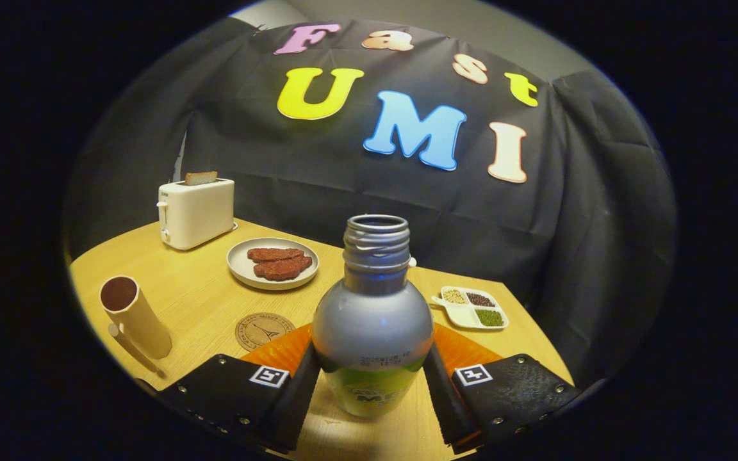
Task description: Take the bottle from table, then pour the juice into the cup, finally place the bottle on the coaster
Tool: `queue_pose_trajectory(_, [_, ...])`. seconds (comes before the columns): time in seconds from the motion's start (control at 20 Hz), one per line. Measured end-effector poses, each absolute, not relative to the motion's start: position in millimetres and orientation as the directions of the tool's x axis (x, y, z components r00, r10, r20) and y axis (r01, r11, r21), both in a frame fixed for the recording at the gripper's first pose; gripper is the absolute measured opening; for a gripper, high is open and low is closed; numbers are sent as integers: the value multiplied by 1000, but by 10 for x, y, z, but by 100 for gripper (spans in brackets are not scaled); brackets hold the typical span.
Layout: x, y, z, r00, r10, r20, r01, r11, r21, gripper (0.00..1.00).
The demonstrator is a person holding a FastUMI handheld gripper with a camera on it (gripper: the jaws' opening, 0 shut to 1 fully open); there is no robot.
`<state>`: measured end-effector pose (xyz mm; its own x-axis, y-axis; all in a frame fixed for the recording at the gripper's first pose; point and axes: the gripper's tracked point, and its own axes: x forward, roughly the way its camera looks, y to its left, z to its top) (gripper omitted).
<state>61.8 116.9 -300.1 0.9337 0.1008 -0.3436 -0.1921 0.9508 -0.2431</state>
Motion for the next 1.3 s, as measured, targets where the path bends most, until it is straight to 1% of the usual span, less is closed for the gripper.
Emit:
queue_pose_trajectory(0.15, [592, 1223, -2762, 936, 79, -344, -211, 905, -368, 79])
queue_pose_trajectory(0.3, [577, 1379, -2512, 946, 105, -308, -253, 831, -496, 79])
queue_pose_trajectory(0.4, [552, 1480, -2464, 943, 125, -310, -283, 789, -545, 80])
queue_pose_trajectory(0.8, [426, 1829, -2573, 910, 168, -378, -390, 656, -646, 80])
queue_pose_trajectory(1.1, [384, 1931, -2749, 887, 145, -438, -448, 501, -740, 80])
queue_pose_trajectory(1.3, [384, 2047, -2841, 872, 153, -466, -481, 447, -754, 80])
